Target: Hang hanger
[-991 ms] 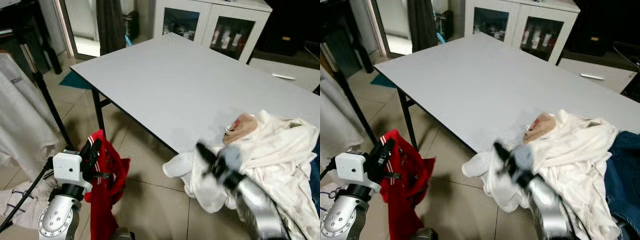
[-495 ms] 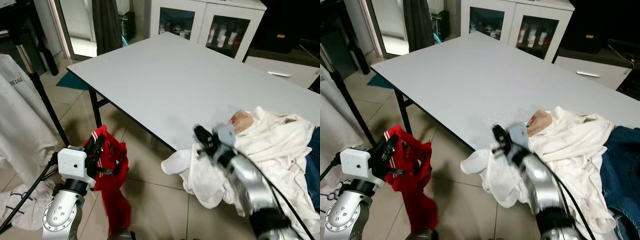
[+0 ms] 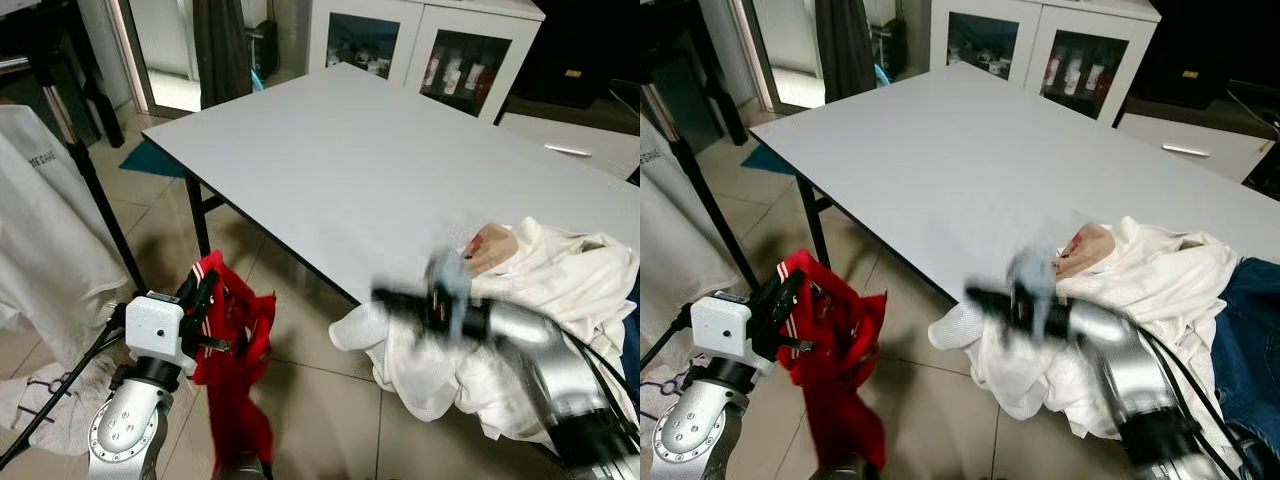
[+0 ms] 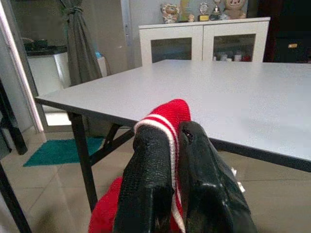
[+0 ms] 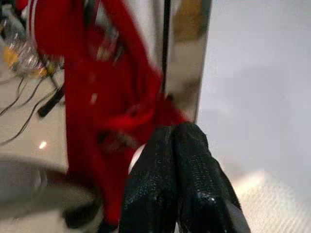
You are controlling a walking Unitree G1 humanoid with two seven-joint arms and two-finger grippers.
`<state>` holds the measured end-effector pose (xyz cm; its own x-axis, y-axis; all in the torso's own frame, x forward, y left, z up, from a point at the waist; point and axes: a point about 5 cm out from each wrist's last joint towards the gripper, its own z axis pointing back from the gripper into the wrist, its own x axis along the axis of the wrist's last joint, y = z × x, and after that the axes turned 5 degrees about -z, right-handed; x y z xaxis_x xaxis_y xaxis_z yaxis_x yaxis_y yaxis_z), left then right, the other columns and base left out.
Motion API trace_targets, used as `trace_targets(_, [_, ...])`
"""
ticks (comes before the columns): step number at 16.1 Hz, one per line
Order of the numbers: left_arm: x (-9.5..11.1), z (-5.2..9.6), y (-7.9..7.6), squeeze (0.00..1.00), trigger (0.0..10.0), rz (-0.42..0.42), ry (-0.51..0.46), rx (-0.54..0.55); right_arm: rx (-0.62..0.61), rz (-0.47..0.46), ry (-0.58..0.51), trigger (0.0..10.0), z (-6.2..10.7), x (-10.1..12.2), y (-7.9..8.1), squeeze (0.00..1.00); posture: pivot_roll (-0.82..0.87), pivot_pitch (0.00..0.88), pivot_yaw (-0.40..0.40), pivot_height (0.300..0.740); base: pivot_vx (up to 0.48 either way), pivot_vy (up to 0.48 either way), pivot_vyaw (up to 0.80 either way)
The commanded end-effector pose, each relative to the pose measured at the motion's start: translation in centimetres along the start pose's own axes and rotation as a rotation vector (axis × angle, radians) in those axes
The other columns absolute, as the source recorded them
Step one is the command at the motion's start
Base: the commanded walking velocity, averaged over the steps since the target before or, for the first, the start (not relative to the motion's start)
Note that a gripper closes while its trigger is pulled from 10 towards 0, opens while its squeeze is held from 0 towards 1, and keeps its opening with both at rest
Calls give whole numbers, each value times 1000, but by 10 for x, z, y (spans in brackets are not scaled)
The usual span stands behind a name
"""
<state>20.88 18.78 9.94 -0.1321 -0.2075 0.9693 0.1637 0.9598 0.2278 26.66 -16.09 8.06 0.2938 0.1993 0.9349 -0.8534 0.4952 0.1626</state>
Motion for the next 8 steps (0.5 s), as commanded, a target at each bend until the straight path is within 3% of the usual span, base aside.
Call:
trace_targets(1, [9,-3,-2,0,10000,-18,-55,-15,-2,22,58,10000,4,-2,-2,0,99,37,-20,740,0,0,0])
trace_targets(4, [10,-4,-5,0,10000,-18,-58,-29,-54,9,159,10000,19,-9,-16,0,97,37,-15,740,0,0,0])
trace_targets(8, [11,-5,-3,0,10000,-21,-60,-32,-287,-34,279,10000,47,-19,-52,0,98,39,-15,740,0,0,0])
